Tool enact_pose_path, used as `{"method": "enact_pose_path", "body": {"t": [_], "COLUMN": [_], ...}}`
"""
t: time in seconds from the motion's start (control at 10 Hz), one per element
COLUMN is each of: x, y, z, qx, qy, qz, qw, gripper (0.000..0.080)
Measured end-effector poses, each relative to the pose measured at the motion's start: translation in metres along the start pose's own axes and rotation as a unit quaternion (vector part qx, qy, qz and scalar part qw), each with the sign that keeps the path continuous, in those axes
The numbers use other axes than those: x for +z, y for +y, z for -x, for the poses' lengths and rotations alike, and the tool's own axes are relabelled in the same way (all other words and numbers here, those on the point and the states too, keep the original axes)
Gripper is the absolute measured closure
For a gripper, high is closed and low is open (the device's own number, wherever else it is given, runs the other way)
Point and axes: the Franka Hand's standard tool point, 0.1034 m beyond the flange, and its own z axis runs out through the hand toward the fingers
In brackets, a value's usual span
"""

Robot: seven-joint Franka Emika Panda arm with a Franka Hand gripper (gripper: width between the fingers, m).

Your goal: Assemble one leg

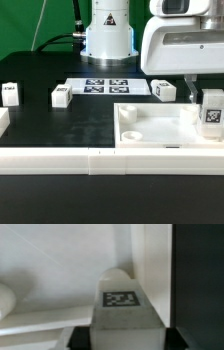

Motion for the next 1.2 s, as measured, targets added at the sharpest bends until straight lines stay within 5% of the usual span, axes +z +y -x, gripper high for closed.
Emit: {"method": "enact_pose_path", "body": {"t": [0.6, 1.2], "x": [0.0011, 0.0014], "y": [0.0015, -0.0035], "z": [-0.0021, -0.0007], "qx": [0.349, 0.625], "qy": [0.018, 0.003], "qz": [-0.014, -0.032], "qw": [0.937, 0.78], "gripper": [0.0506, 0.0506]}}
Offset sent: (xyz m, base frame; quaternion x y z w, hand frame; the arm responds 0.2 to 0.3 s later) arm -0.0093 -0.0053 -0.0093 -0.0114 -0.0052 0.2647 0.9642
